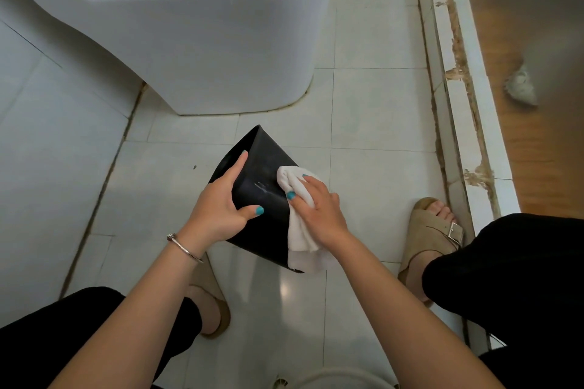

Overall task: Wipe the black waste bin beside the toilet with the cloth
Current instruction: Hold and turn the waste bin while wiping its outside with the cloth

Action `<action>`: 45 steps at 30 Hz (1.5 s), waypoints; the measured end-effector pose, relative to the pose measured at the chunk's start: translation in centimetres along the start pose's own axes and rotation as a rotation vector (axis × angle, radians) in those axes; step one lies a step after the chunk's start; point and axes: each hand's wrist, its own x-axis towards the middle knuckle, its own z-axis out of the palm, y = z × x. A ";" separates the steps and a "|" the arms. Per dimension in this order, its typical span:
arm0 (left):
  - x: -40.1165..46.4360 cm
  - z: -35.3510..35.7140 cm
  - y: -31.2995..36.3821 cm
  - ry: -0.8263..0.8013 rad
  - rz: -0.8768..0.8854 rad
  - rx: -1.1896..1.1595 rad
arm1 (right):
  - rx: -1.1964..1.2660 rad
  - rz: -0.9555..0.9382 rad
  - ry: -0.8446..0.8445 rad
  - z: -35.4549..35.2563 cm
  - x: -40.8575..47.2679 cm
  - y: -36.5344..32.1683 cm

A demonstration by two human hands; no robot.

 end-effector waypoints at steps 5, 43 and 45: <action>0.2 -0.4 -0.3 -0.020 0.003 -0.019 | 0.015 0.154 0.014 -0.5 0.2 2.7; -0.4 0.2 1.5 -0.055 0.079 0.070 | 0.123 0.227 0.097 -1.1 1.9 2.9; -0.5 0.0 1.6 -0.068 0.069 0.103 | 0.115 0.250 0.104 -0.9 1.7 3.4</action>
